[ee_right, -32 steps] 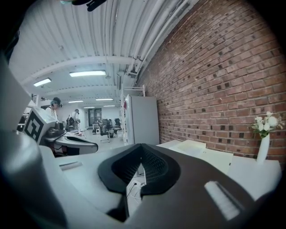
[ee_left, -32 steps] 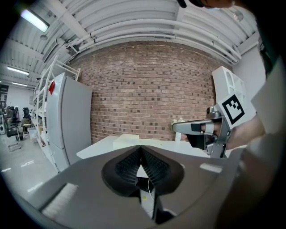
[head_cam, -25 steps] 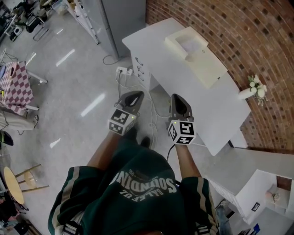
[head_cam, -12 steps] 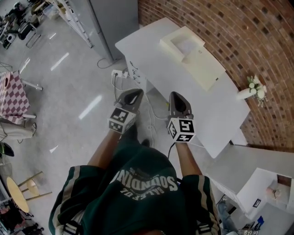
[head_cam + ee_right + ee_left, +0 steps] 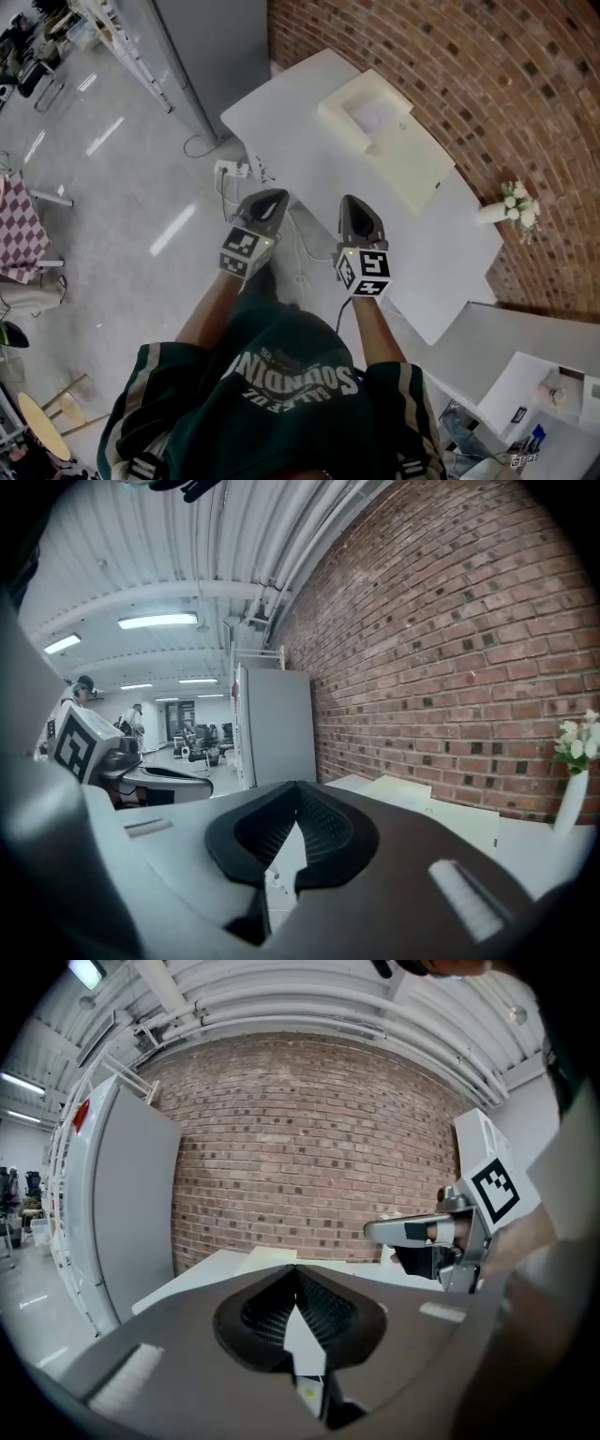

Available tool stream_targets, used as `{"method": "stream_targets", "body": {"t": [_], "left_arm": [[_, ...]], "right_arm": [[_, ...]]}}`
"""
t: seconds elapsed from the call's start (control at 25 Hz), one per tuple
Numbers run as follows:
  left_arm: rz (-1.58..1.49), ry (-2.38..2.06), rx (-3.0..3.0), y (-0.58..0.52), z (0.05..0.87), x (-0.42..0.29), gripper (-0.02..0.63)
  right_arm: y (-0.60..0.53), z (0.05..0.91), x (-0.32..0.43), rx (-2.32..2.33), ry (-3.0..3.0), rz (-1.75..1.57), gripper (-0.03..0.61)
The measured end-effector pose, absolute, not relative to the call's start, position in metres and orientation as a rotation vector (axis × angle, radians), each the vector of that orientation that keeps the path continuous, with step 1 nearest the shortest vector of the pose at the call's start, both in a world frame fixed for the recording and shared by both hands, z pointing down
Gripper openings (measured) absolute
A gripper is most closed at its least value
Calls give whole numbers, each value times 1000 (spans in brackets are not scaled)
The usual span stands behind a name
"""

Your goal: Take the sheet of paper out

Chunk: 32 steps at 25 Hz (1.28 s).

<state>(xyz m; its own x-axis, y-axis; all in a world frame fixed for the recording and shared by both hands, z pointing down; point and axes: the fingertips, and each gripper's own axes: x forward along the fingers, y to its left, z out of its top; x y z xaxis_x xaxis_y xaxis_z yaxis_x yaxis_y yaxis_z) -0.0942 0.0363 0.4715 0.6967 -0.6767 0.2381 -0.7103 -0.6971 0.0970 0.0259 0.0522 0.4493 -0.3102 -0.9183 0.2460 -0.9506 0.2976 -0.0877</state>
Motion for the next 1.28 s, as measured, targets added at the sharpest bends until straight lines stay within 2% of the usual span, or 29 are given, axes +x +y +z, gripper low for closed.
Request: {"method": "stream_targets", "body": {"t": [0.76, 1.0, 1.28], "left_arm": [[312, -889, 2745, -105, 493, -117, 11], [308, -845, 2746, -126, 499, -120, 11], [337, -763, 2762, -140, 507, -90, 11]], "right_arm": [[-68, 455, -4, 1856, -2228, 330, 0], [-79, 453, 6, 1942, -2156, 346, 0], [-87, 461, 32, 2010, -2106, 386, 0]]}}
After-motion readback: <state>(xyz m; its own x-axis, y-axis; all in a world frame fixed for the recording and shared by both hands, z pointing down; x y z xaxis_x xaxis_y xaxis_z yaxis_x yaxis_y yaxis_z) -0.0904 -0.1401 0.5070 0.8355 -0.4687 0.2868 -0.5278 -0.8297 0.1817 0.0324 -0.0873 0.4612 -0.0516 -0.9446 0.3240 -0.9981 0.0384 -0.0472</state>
